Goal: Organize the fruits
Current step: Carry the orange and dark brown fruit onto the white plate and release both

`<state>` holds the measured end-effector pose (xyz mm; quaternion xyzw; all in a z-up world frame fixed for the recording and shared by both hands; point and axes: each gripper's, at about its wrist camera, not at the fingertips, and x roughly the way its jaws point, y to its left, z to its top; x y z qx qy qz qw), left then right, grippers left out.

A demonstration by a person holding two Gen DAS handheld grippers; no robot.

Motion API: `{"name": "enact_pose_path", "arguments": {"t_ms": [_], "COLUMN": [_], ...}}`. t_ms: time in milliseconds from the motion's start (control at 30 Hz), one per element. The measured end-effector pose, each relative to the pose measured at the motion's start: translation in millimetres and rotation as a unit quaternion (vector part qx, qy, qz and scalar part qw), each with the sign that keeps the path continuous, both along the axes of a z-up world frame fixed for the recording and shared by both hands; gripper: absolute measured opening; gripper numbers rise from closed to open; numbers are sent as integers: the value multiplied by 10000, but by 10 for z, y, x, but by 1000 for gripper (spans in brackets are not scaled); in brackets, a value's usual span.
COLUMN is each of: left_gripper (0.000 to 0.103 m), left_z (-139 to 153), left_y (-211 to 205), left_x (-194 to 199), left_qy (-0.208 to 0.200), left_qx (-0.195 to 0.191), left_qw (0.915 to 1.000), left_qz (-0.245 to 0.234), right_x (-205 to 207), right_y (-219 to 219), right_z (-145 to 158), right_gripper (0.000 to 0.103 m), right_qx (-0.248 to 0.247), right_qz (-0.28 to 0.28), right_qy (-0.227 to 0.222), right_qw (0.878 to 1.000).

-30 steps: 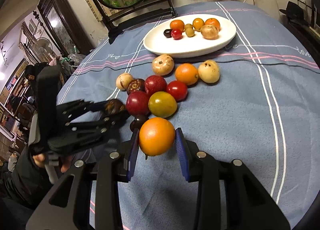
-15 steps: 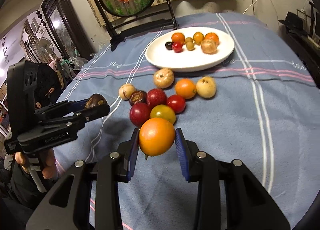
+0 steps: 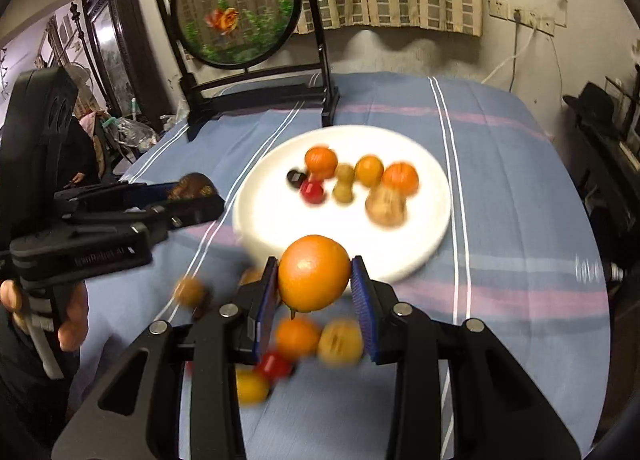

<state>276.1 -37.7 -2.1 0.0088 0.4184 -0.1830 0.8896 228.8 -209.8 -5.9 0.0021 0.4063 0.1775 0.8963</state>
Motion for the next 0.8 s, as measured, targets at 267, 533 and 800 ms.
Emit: {"name": "enact_pose_path", "arguments": {"t_ms": [267, 533, 800], "left_gripper": [49, 49, 70], "left_z": [-458, -588, -459], "left_y": [-77, -85, 11], "left_x": [772, 886, 856], "left_qy": [485, 513, 431], "left_qx": [240, 268, -10], "left_qw": [9982, 9980, 9985], "left_qz": [243, 246, 342], "right_x": [763, 966, 936], "right_y": [259, 291, 369], "right_z": [-520, -709, -635], "right_gripper": [36, 36, 62], "right_qx": [-288, -339, -734], "right_qz": [359, 371, 309], "right_qy": [621, 731, 302], "right_qw": [9970, 9961, 9964]}}
